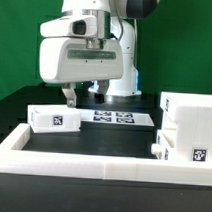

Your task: Assemble drawer

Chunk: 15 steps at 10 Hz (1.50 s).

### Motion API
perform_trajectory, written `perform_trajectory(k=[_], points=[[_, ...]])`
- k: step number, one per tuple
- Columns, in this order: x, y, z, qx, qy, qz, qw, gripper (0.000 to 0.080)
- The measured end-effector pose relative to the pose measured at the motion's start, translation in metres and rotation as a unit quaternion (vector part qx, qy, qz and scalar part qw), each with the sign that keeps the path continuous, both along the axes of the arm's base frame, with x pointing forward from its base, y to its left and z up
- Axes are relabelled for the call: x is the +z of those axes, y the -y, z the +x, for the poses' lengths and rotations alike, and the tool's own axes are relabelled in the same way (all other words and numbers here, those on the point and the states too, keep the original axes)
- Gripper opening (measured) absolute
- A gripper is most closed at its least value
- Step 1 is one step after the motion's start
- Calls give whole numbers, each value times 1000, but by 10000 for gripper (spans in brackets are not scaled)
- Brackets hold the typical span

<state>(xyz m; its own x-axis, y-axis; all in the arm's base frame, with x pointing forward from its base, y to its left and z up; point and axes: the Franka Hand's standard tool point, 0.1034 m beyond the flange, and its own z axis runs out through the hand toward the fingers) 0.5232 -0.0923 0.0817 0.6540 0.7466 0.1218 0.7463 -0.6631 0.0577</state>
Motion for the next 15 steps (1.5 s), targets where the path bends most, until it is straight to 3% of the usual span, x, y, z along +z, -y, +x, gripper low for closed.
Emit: perform_trajectory(k=[2, 6, 7, 12, 15], points=[[1, 2, -29, -134, -2, 15, 991, 649], [-9, 20, -74, -194, -21, 18, 981, 649], [-12, 23, -81, -193, -23, 16, 981, 649], [-13, 22, -80, -190, -23, 17, 981, 649], [-33, 31, -116, -188, -25, 11, 982, 649]])
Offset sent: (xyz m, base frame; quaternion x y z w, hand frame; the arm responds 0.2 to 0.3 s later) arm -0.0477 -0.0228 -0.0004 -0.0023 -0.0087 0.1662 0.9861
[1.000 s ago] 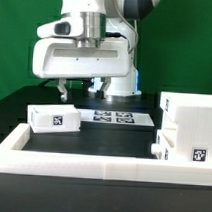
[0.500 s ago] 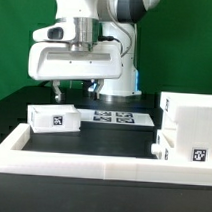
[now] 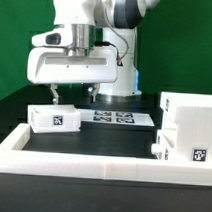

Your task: Assemble drawer

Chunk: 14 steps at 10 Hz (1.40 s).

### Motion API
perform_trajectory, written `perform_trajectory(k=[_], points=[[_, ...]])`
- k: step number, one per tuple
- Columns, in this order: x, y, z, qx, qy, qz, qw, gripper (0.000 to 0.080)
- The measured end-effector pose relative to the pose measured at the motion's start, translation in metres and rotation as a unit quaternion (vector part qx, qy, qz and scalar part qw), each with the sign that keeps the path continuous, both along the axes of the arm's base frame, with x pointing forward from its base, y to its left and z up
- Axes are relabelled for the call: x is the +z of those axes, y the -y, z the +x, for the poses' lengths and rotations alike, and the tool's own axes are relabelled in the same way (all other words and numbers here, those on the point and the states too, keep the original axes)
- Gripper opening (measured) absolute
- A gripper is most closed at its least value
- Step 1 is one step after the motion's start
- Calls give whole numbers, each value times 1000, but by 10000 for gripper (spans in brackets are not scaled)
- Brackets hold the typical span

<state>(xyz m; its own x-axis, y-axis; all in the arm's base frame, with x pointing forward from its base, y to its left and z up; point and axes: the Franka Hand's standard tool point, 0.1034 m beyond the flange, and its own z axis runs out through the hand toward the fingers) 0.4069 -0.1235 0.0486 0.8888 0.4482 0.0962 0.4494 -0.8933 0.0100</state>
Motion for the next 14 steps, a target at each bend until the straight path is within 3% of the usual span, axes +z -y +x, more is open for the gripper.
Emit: perform_trajectory(k=[6, 11, 13, 14], points=[[-39, 2, -22, 2, -8, 6, 1000, 649], [-44, 1, -28, 1, -14, 8, 1000, 623], [-44, 3, -29, -1, -15, 7, 1000, 270], [-45, 4, -30, -2, -15, 7, 1000, 133]])
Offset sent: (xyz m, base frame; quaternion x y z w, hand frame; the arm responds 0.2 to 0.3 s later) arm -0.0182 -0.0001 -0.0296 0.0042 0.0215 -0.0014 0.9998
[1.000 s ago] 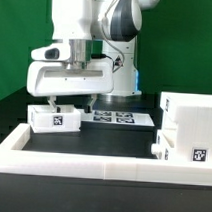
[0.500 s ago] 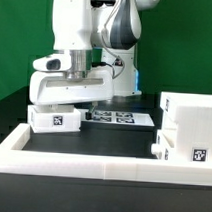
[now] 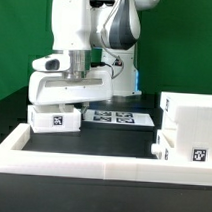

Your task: Assemble drawer

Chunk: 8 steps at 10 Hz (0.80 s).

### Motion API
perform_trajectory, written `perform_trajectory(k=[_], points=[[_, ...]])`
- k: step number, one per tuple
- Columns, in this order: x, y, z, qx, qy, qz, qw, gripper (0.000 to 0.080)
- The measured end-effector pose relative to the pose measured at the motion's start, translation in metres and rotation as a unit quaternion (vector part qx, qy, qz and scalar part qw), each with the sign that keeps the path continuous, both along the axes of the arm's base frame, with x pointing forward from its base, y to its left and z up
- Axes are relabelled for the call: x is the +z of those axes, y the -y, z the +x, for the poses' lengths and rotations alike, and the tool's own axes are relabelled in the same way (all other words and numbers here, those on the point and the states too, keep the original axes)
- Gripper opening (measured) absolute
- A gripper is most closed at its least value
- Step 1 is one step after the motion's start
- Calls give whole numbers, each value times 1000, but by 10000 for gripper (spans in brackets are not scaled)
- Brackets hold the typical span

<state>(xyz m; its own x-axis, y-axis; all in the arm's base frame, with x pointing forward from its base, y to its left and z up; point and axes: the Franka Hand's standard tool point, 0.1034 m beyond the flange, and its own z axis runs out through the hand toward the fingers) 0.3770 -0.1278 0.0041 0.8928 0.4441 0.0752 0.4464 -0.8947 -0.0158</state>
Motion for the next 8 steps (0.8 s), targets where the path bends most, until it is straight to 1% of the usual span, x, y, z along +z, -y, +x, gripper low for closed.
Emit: perform_trajectory(k=[1, 2, 4, 5, 6, 8], points=[[0, 1, 0, -1, 0, 0, 1000, 133], [0, 0, 0, 0, 0, 0, 1000, 40], [0, -1, 1, 1, 1, 0, 1000, 40], [1, -8, 4, 7, 2, 0, 1000, 40], [2, -21, 10, 1, 5, 2, 1000, 40], [11, -53, 27, -5, 13, 5, 1000, 40]])
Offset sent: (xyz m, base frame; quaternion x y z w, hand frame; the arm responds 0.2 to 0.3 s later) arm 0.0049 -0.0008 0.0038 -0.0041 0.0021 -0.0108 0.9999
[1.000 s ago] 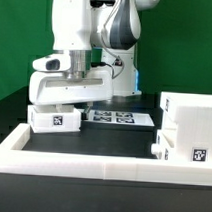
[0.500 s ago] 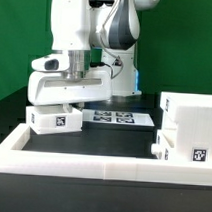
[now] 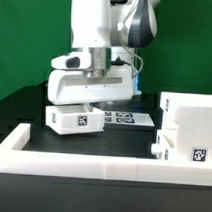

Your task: Assemble drawer

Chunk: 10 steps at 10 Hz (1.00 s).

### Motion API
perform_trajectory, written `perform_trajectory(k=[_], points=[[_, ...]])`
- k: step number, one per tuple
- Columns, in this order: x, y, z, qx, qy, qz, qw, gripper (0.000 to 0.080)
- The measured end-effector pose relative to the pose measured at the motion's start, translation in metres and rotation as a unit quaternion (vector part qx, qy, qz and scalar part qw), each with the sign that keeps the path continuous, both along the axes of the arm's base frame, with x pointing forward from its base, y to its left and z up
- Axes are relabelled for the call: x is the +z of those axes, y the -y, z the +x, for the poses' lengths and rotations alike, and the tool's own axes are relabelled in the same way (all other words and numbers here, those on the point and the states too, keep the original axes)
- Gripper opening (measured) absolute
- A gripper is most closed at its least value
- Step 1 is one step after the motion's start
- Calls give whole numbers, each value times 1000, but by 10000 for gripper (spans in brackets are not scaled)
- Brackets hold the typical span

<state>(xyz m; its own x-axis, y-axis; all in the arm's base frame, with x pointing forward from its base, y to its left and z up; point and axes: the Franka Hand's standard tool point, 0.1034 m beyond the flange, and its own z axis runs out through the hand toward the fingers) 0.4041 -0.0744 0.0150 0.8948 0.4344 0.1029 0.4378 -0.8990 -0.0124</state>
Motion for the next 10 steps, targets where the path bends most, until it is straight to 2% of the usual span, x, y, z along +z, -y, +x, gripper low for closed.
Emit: perform_trajectory(k=[2, 4, 6, 9, 10], points=[[11, -28, 21, -3, 7, 2, 1000, 41], [20, -47, 45, 19, 8, 5, 1000, 41], [31, -49, 67, 47, 9, 4, 999, 41], [28, -48, 65, 71, 9, 2, 997, 41], [27, -46, 65, 123, 10, -3, 992, 41]])
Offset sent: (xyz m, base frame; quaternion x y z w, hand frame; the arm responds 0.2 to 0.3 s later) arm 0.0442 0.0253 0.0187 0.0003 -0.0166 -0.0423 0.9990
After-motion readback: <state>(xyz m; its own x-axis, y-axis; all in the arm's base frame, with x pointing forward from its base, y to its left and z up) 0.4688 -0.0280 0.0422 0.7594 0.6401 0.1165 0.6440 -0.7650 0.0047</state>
